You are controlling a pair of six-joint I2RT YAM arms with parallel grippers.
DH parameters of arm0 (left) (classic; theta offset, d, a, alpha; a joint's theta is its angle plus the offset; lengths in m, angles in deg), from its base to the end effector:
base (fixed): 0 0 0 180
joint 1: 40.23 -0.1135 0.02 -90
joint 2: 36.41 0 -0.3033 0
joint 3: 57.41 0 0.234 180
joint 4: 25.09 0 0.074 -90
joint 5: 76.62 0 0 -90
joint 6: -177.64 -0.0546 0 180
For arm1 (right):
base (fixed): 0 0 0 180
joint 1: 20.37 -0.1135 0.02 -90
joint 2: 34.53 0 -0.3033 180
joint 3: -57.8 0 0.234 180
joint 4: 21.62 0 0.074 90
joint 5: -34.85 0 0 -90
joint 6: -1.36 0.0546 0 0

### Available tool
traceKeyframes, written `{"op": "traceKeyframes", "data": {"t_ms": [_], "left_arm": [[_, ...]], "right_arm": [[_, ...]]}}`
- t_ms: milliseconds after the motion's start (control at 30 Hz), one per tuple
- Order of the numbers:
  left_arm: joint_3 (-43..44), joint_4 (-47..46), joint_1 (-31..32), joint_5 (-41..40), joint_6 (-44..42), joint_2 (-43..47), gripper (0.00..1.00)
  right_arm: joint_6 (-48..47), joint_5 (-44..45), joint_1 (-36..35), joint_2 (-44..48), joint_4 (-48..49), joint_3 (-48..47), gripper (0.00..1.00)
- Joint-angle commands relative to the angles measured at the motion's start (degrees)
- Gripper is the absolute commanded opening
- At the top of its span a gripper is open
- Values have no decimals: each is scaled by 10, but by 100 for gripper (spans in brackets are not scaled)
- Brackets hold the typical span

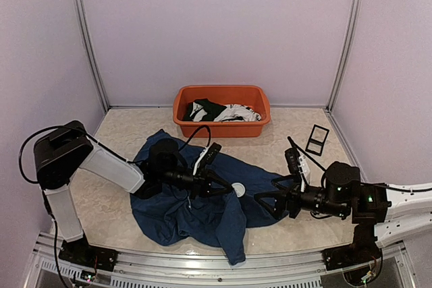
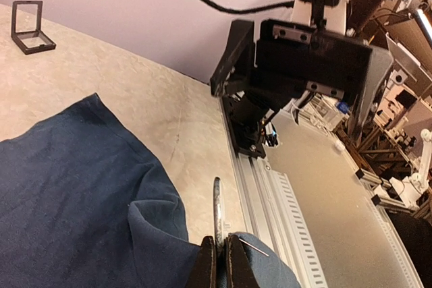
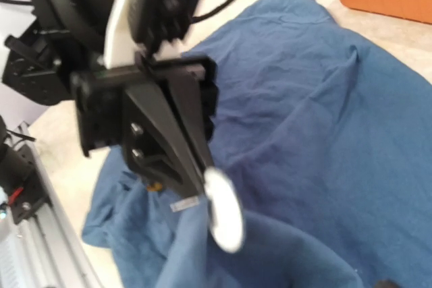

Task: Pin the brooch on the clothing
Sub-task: Pin the brooch onto the flattened clothing.

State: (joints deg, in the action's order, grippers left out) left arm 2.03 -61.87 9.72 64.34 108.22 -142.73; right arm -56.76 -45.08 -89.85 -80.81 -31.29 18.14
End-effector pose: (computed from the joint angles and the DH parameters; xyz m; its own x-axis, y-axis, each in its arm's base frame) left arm 0.2068 -0.3120 0.2148 -0.4481 0.1890 -0.8738 0.8723 -0.1214 -0.4736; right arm 0.0669 0.1516 0.2699 -0.5394 0.0422 -0.8410 -0.6811 0.5653 0.4653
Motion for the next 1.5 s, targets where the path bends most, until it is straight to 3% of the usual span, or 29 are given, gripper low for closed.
{"op": "traceKeyframes", "data": {"t_ms": [0, 167, 300, 567, 1000, 1467], "left_arm": [[-17, -143, 6, -58, 65, -23, 0], [-20, -180, 19, -82, 66, -32, 0], [-25, -199, 24, -88, 68, -33, 0], [-34, -209, 26, -90, 62, -31, 0], [-45, -232, 24, -95, 68, -35, 0], [-47, -253, 23, -94, 77, -44, 0]], "right_arm": [[-22, 22, -2, -41, 128, 27, 99], [-59, 28, -1, -123, 175, 8, 99], [-62, 15, 23, -136, 226, 21, 96], [-21, -86, 106, -131, 333, 69, 66], [-7, -206, 115, -256, 402, 37, 42], [9, -225, 133, -256, 411, 41, 40]]}}
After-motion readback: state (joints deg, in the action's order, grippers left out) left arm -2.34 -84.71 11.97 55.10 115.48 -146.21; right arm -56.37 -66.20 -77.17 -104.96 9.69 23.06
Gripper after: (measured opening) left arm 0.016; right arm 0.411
